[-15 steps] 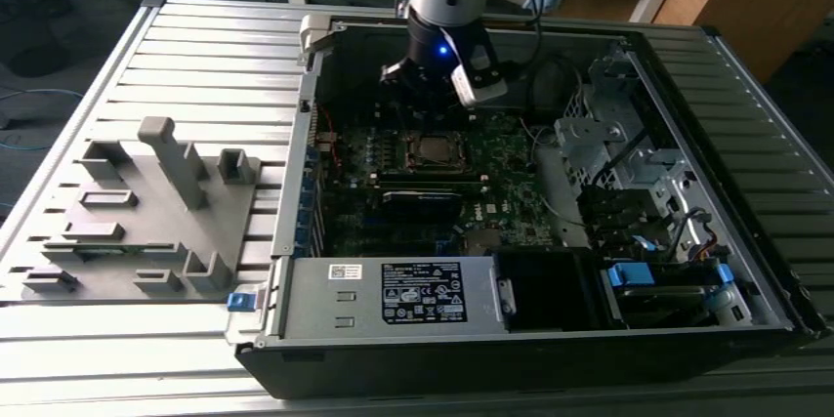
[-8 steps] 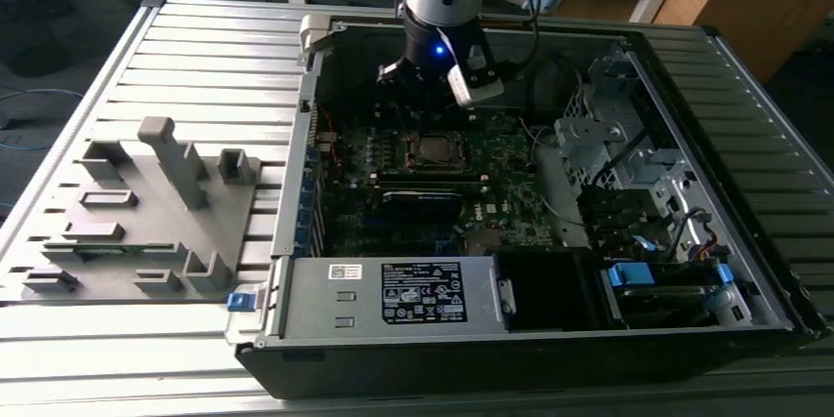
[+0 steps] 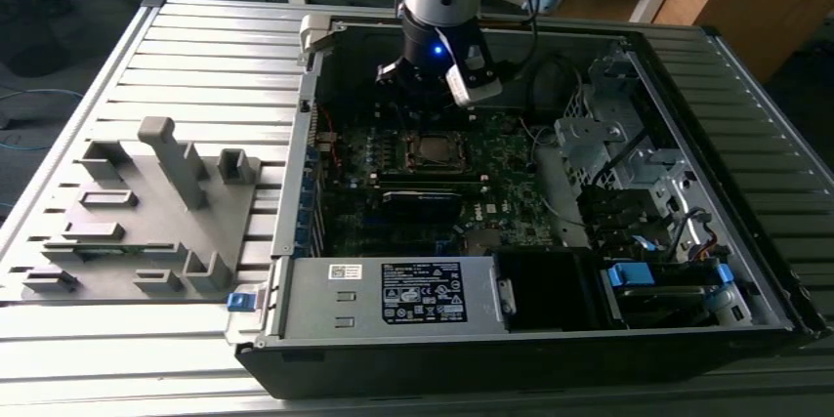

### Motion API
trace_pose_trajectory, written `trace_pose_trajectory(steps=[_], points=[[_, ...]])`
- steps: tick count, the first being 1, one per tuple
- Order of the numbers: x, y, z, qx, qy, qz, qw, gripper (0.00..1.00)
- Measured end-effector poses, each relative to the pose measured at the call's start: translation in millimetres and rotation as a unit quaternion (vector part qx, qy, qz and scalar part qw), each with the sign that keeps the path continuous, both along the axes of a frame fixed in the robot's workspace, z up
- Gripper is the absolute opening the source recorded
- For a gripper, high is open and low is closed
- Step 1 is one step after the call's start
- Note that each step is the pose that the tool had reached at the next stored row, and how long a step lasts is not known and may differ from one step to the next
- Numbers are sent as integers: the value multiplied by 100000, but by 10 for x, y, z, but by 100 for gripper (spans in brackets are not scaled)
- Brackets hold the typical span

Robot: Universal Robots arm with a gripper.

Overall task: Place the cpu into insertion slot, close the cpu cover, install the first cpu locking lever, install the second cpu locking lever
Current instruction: 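Install the first cpu locking lever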

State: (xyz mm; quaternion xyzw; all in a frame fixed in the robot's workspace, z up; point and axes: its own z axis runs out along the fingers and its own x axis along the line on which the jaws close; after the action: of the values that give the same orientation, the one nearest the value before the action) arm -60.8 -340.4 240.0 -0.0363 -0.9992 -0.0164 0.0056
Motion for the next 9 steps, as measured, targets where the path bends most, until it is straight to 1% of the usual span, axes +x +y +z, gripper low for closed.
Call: trace_pose_trajectory(steps=[9], points=[[-51,0,-1,-5,1,1,100000,11]])
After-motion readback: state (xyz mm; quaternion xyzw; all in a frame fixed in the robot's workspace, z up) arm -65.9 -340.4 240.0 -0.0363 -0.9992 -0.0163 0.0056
